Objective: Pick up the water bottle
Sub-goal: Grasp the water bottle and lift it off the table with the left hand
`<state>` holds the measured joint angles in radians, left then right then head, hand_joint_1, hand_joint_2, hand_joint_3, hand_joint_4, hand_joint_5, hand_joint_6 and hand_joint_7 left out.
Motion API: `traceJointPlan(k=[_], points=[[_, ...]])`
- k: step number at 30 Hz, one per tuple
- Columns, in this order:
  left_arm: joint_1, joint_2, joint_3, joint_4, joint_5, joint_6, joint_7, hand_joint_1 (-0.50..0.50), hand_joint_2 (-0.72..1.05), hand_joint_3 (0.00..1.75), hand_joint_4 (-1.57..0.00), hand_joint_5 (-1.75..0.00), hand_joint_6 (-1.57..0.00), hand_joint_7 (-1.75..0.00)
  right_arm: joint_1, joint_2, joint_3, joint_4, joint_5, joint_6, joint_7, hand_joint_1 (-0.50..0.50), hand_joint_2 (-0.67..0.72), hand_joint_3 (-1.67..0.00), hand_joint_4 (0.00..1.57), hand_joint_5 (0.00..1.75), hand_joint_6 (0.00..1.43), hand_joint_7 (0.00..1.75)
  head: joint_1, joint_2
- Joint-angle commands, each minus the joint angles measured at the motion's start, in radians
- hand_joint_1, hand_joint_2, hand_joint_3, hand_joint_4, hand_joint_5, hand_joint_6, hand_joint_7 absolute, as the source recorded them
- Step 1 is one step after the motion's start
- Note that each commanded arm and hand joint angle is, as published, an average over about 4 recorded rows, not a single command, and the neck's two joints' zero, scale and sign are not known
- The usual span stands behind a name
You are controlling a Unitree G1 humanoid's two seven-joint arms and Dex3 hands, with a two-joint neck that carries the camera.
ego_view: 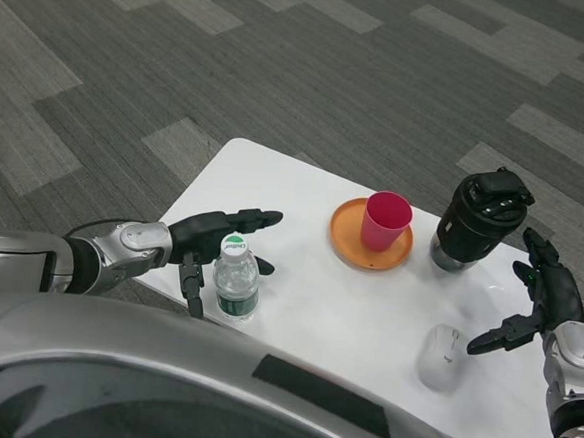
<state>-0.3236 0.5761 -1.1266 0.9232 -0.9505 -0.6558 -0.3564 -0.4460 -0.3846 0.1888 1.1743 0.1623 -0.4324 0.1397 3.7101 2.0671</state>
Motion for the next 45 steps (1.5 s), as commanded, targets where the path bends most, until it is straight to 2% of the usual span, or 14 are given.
traceJointPlan(k=[1,7,10,14,18,26,30,36,43,45], points=[[-0.022,-0.023,-0.002,0.036,-0.014,0.005,0.012,0.50,-0.28,0.04,0.00,0.00,-0.05,0.00,-0.020,-0.002,-0.002,-0.013,0.006,0.004,0.001,-0.21,0.53,-0.16,0.03,0.58,0.00,0.00,-0.004,0.002],[-0.035,-0.042,-0.004,0.075,-0.018,0.004,0.034,0.50,-0.28,0.09,0.00,0.00,-0.02,0.00,-0.017,-0.001,-0.003,-0.022,0.006,0.004,0.002,-0.21,0.60,-0.16,0.03,0.58,0.00,0.00,-0.009,0.005],[-0.038,-0.051,-0.003,0.092,-0.024,-0.002,0.047,0.50,-0.28,0.04,0.00,0.00,0.00,0.00,-0.015,0.000,-0.003,-0.027,0.006,0.004,0.004,-0.21,0.60,-0.16,0.03,0.58,0.00,0.00,-0.011,0.006],[-0.041,-0.060,-0.003,0.110,-0.027,-0.003,0.060,0.50,-0.19,0.09,0.00,0.00,0.00,0.00,-0.013,0.000,-0.003,-0.029,0.006,0.004,0.005,-0.21,0.60,-0.16,0.03,0.58,0.00,0.00,-0.012,0.006],[-0.044,-0.062,-0.007,0.118,-0.026,-0.003,0.063,0.50,-0.19,0.09,0.00,0.00,0.00,0.00,-0.013,0.000,-0.003,-0.031,0.006,0.004,0.006,-0.21,0.60,-0.16,0.03,0.58,0.00,0.00,-0.014,0.005],[-0.059,-0.062,-0.066,0.118,-0.051,-0.001,0.063,0.50,-0.19,0.09,0.00,0.00,-0.03,0.00,-0.011,0.000,-0.005,-0.033,0.006,0.004,0.006,-0.21,0.60,-0.16,0.03,0.58,0.00,0.00,-0.014,0.005],[-0.069,-0.062,-0.099,0.118,-0.068,0.005,0.062,0.50,-0.10,0.09,0.00,0.00,-0.03,0.00,-0.010,0.000,-0.006,-0.034,0.006,0.004,0.006,-0.21,0.60,-0.16,0.03,0.58,0.00,0.00,-0.018,0.003],[-0.078,-0.063,-0.131,0.114,-0.076,0.010,0.062,0.50,-0.10,0.09,0.00,0.00,-0.05,0.00,-0.010,0.000,-0.008,-0.037,0.006,0.004,0.006,-0.21,0.60,-0.16,0.03,0.58,0.00,0.00,-0.021,0.005],[-0.080,-0.068,-0.156,0.115,-0.096,0.015,0.062,0.50,0.10,0.09,0.00,0.00,-0.04,0.00,-0.004,0.000,-0.009,-0.038,0.006,0.004,0.006,-0.21,0.60,-0.16,0.03,0.58,0.00,0.00,-0.023,0.001],[-0.080,-0.068,-0.163,0.115,-0.103,0.017,0.062,0.50,0.29,0.09,0.00,0.00,-0.03,0.00,-0.003,0.000,-0.010,-0.039,0.006,0.004,0.006,-0.21,0.60,-0.16,0.03,0.58,0.00,0.00,-0.022,0.002]])
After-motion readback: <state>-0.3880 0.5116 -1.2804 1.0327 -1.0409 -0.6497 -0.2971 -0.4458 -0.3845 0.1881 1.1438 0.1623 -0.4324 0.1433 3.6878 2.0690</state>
